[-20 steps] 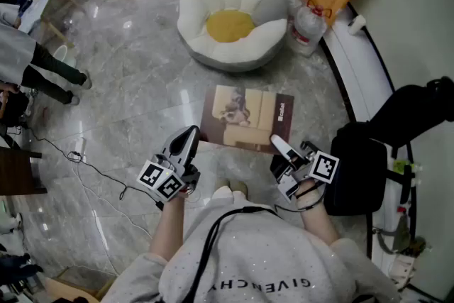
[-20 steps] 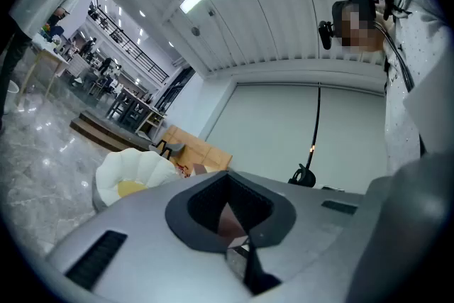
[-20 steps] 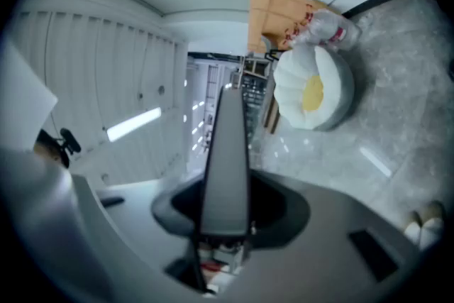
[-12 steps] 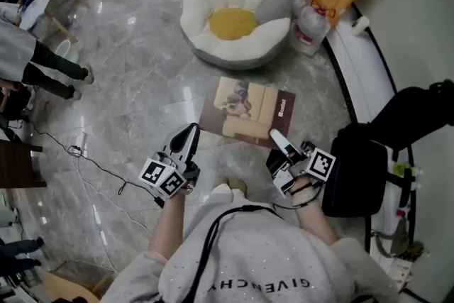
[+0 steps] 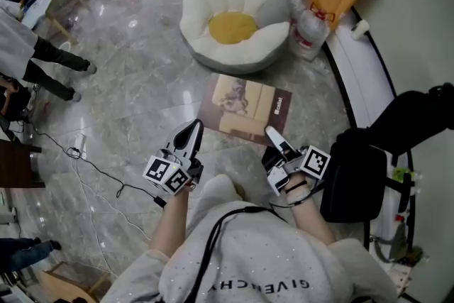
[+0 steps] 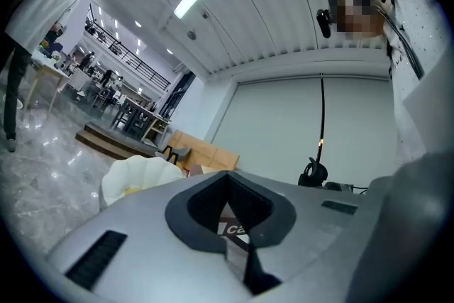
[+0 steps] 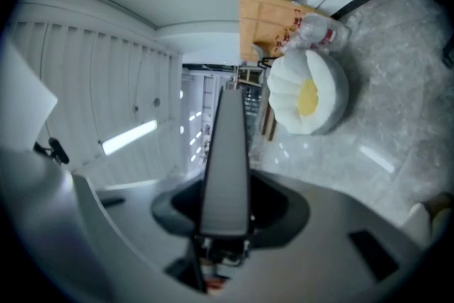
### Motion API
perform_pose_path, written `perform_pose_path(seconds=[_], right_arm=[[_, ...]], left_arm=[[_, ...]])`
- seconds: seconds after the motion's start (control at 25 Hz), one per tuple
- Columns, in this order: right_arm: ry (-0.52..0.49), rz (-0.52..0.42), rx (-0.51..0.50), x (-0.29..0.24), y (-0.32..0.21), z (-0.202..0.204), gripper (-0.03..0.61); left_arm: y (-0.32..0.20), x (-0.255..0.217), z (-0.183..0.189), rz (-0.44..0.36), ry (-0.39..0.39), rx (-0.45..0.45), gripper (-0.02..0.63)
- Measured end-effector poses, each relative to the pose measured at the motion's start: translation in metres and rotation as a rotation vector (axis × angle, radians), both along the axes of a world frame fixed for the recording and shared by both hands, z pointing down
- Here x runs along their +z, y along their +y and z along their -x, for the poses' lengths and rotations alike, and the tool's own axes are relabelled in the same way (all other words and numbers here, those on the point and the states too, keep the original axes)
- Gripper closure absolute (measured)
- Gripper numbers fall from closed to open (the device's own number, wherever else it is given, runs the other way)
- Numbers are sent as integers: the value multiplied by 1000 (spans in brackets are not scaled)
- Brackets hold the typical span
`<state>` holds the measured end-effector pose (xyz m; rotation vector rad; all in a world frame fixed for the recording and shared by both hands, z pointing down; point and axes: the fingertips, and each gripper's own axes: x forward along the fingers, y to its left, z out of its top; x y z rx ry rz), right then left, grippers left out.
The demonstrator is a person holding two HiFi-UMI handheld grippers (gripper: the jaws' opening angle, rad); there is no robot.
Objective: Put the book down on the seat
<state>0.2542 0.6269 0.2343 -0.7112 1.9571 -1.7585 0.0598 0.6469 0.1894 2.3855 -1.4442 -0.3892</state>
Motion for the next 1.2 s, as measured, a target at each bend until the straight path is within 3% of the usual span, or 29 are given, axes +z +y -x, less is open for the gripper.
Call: perform_pose_path(seconds=[0.4, 0.84, 1.2], right_arm=[[29, 24, 8, 19, -41, 3, 423], [16, -1, 13, 3, -140, 63, 422], [22, 16, 30, 8, -188, 103, 423]], left_arm=[[-44, 18, 16, 20, 25, 9, 591], [-151, 1, 79, 8, 34, 35, 592], [-210, 8, 113, 14, 46, 81, 591]])
